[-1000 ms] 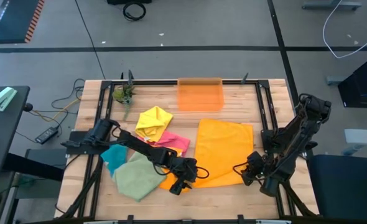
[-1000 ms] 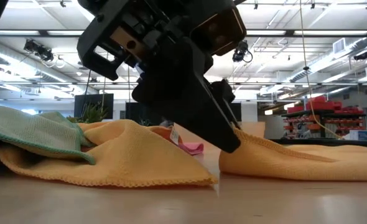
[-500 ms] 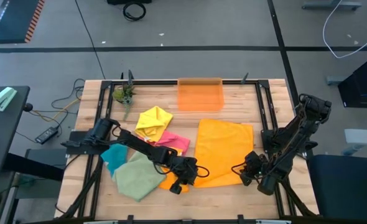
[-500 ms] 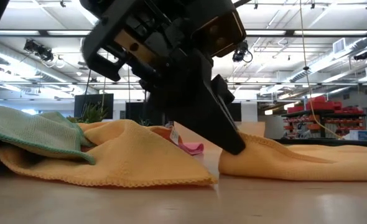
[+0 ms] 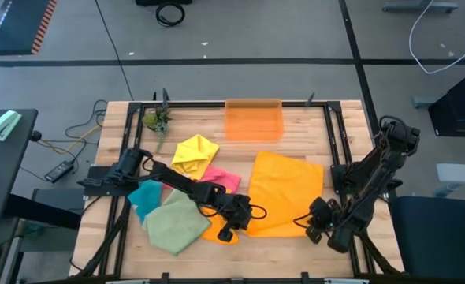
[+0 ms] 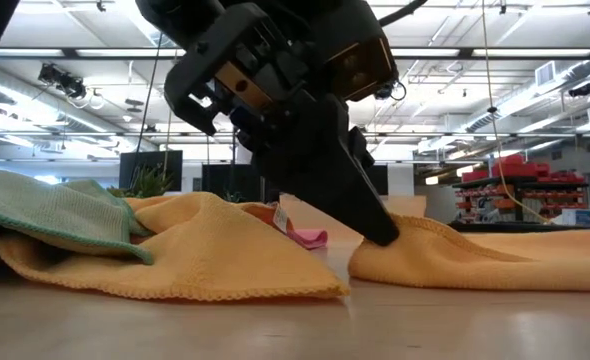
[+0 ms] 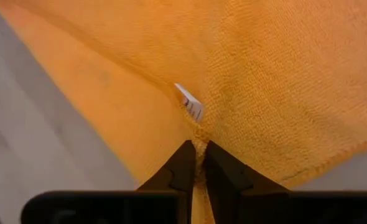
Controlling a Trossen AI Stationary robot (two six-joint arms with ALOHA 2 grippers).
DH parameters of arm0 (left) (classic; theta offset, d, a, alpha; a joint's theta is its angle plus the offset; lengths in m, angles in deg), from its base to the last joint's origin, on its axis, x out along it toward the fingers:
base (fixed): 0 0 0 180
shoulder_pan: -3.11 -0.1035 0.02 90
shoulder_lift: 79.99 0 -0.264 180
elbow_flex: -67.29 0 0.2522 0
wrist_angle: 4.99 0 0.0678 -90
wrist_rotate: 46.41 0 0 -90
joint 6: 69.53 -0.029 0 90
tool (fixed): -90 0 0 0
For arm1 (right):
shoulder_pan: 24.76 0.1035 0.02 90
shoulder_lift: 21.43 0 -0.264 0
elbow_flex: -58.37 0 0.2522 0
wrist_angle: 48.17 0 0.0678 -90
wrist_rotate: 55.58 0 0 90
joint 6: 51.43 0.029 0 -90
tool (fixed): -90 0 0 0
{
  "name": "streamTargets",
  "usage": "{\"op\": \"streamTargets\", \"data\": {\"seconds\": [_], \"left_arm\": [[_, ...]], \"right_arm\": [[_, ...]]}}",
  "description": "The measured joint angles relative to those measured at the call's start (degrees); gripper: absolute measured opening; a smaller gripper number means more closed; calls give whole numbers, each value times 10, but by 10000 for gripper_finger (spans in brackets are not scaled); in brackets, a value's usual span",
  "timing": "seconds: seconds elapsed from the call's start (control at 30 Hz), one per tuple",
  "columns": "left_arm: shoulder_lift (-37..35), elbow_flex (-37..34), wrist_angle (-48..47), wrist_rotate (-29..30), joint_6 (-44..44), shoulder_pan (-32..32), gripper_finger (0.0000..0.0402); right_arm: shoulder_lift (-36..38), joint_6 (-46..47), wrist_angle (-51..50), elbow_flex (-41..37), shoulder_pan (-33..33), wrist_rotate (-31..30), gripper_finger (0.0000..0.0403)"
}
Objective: Fold microfiber towels
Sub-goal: Fold the left orange microfiber cloth
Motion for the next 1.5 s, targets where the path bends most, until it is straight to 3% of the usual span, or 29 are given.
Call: {"op": "streamTargets", "data": {"seconds": [0.17,0.47,0.67,0.9,1.1,1.27,1.5], "left_arm": [[-2,0,0,0,0,4,7],[-2,0,-2,0,4,4,10],[-2,0,-2,0,4,4,19],[-2,0,-2,0,4,3,7],[-2,0,-2,0,4,3,22],[-2,0,-2,0,4,2,7],[-31,0,-4,0,4,0,10]], "right_arm": [[0,-10,-1,9,0,0,68],[0,-10,-6,7,0,-9,169],[0,-19,-6,7,0,-10,187],[0,-25,-23,7,0,-10,154],[0,-25,-25,7,0,-8,84],[1,-32,-26,7,0,3,18],[55,-38,-32,9,2,19,8]]}}
